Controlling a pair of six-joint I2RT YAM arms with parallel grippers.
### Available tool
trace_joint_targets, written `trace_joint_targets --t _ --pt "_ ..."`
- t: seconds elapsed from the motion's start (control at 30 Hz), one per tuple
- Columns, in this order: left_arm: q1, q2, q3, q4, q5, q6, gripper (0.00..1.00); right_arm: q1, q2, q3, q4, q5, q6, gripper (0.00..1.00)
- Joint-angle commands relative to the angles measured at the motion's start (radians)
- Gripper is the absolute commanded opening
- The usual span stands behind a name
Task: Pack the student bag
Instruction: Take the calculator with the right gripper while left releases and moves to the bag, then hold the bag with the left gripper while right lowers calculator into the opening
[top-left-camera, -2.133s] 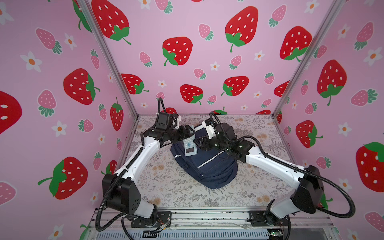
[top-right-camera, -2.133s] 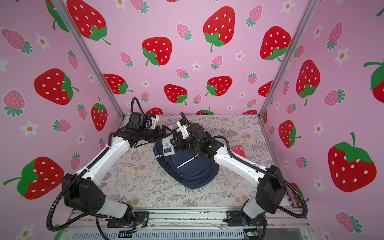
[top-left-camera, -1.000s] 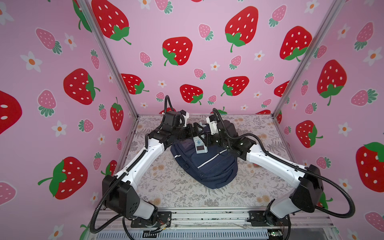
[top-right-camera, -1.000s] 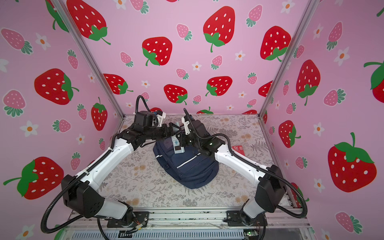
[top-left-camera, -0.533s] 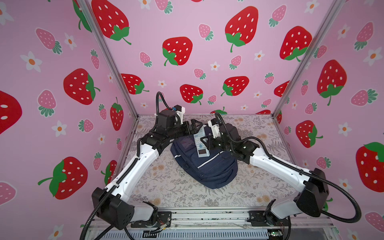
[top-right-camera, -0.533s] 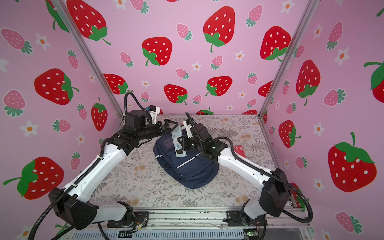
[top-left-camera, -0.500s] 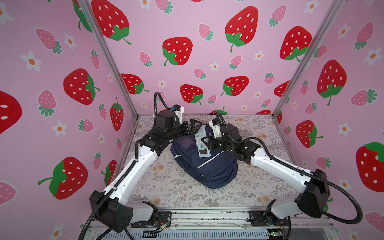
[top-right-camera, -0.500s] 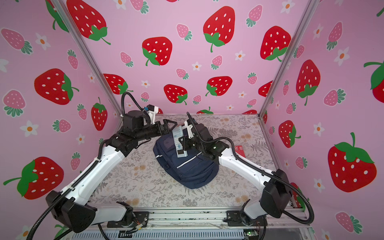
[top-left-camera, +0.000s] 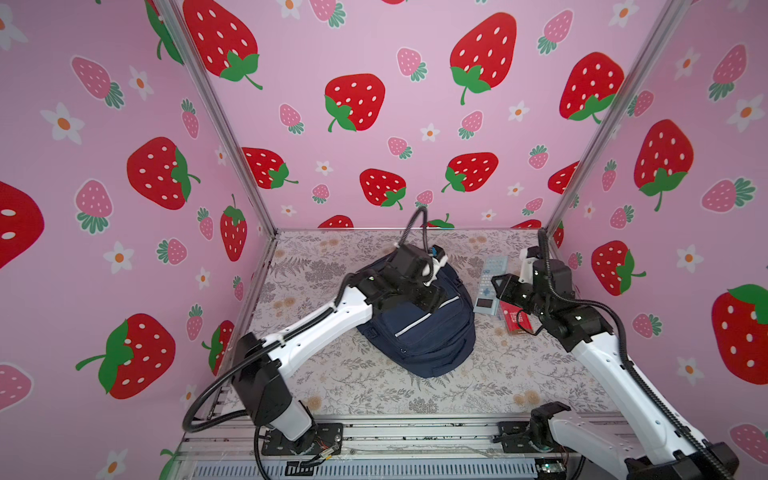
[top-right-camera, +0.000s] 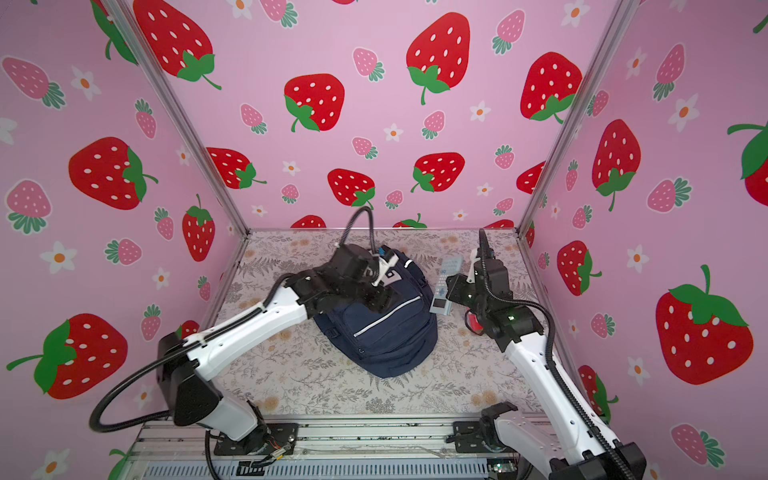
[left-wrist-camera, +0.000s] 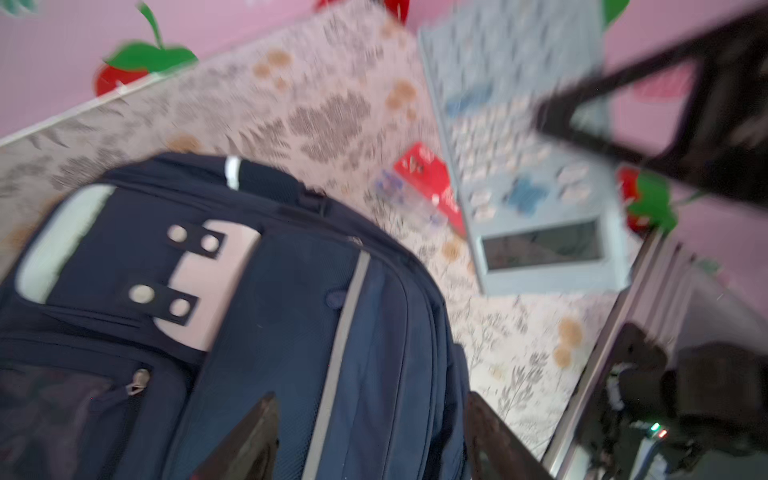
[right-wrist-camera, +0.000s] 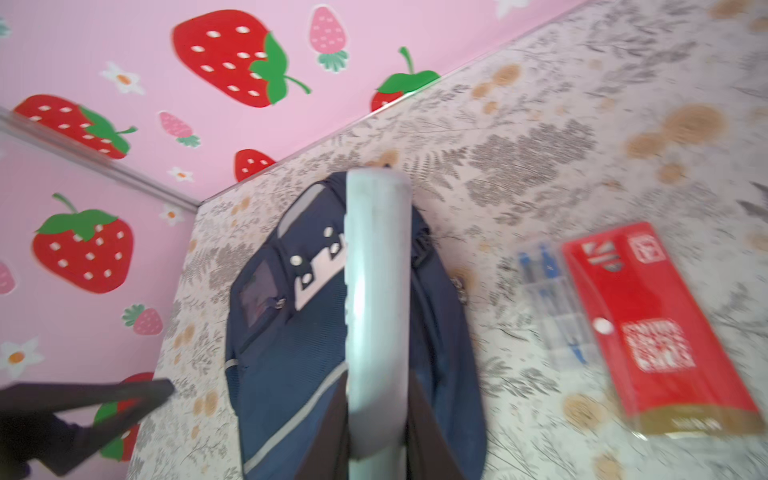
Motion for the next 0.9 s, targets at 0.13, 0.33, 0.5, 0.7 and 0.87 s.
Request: trace_joint_targets --t 0.13,0.33,0.5,0.7,0.87 --pt "-0.099 0.159 0.105 -0.144 -0.213 0.078 0.7 -0.102 -0.1 -0.088 -0.1 -0.096 0.024 0.06" --pt "-0.102 0.243 0.115 -0.118 -0.29 0.05 0.44 -0.108 -0.1 -0.145 -0.072 -0.132 0.027 0.05" --pt "-0.105 0.263 0.106 -0.101 -0.353 0.04 0.41 -0.11 -0.103 -0.136 -0.067 -0.135 0.019 0.05" --pt "-0.104 0.259 0.104 -0.094 -0.416 0.052 0.0 -0.114 -0.104 -0.14 -0.057 -0.159 0.015 0.05" --pt "-0.071 0.119 0.047 -0.016 -0.369 0.051 0.0 -0.114 -0.11 -0.145 -0.01 -0.248 0.012 0.05"
